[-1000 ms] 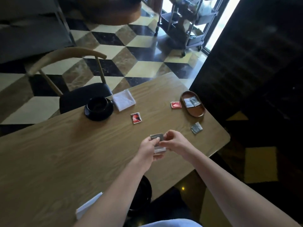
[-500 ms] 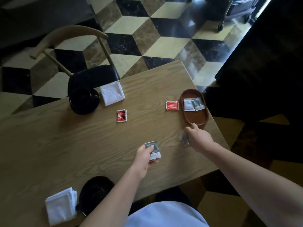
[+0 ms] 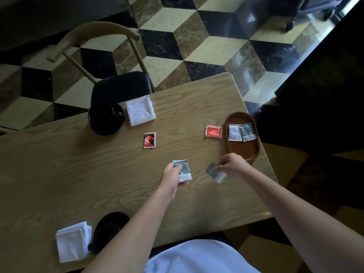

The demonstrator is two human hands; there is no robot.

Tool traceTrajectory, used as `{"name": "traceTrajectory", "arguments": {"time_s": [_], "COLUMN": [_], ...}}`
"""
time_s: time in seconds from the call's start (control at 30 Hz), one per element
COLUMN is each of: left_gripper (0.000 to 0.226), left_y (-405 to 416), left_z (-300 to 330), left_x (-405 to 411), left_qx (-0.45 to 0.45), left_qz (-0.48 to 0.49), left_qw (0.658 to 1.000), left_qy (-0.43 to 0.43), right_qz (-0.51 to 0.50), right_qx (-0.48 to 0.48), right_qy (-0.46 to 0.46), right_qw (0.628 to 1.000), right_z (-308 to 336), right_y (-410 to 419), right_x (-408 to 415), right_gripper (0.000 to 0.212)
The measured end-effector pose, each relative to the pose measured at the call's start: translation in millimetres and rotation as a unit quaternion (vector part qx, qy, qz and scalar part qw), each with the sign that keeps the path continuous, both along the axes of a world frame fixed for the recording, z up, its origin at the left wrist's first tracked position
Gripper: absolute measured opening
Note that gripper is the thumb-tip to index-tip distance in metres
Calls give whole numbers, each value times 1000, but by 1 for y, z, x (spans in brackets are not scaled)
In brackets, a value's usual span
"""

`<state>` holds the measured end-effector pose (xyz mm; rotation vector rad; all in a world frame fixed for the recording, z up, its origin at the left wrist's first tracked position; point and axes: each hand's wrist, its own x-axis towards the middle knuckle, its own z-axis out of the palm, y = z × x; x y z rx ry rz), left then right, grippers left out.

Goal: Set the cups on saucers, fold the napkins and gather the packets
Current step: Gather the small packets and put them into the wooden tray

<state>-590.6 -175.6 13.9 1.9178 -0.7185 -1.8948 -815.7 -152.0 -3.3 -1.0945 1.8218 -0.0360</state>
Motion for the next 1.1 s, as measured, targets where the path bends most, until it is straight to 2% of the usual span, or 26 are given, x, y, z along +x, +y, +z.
{"name": "traceTrajectory", "arguments": {"time_s": [0.07,0.17,0.27,0.33,0.5,0.6,0.7,0.77,0.93,1.1], "left_gripper": [18,23,24,19,15,16,22,25,44,52], "left_y": [-4,-12,-22,-27,-46,-69,-98,-116,-152,-169], "left_z": [2,7,12,12,3,-5,-14,-17,-33,-38], "left_x": [-5,-11,-11,-6,12,31,53,66,85,79], "left_qx": [3,3,5,-6,-26,-20,-32,-38,-29,-30], "left_qz": [11,35,59,39,1,11,27,35,75,21], "left_qw": [1000,999,995,993,997,1000,996,993,980,957], "left_qy": [5,34,86,107,68,8,-73,-107,-184,-289], "right_qz": [-106,-190,-235,-246,-213,-191,-165,-149,-137,-61], "right_qx": [-26,-44,-60,-64,-56,-63,-88,-82,-96,-121], "right_qy": [-94,-203,-206,-197,-192,-141,-34,-1,80,152], "right_qw": [990,960,948,947,956,969,982,985,983,979], "right_z": [10,21,21,16,6,0,-5,-7,-10,-12], "right_y": [-11,-26,-36,-41,-58,-73,-85,-90,-98,-112], "right_x": [13,37,59,70,91,88,66,53,35,21], "right_gripper": [26,17,17,17,24,30,16,7,14,24]}}
